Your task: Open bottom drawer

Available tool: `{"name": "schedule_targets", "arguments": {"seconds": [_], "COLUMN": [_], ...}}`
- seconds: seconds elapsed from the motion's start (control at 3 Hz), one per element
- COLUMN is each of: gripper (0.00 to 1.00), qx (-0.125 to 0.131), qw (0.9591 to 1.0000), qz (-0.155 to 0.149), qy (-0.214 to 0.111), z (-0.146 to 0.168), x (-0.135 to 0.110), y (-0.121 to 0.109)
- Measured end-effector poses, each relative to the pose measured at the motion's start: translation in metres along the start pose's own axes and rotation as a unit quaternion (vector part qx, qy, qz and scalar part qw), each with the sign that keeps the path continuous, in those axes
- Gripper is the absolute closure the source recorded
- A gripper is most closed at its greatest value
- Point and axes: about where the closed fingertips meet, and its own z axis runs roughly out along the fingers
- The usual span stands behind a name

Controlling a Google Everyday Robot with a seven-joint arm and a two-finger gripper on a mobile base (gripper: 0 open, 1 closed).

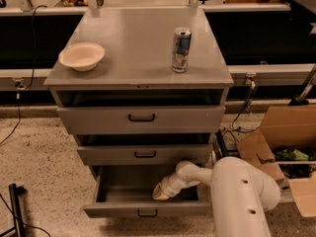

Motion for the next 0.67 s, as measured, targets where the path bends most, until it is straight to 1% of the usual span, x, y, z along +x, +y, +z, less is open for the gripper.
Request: {"name": "schedule_targets", "arguments": {"seconds": [0.33, 0.67], "gripper": [1.0, 1.0], "qx": [-0.049, -0.079], "qw": [0.9986, 0.9963], "qz": [0.013, 0.018], "qy": [-0.016, -0.027], "z": [0.014, 0.013], "x": [-0.007, -0.018], "y": [0.026, 0.042]}}
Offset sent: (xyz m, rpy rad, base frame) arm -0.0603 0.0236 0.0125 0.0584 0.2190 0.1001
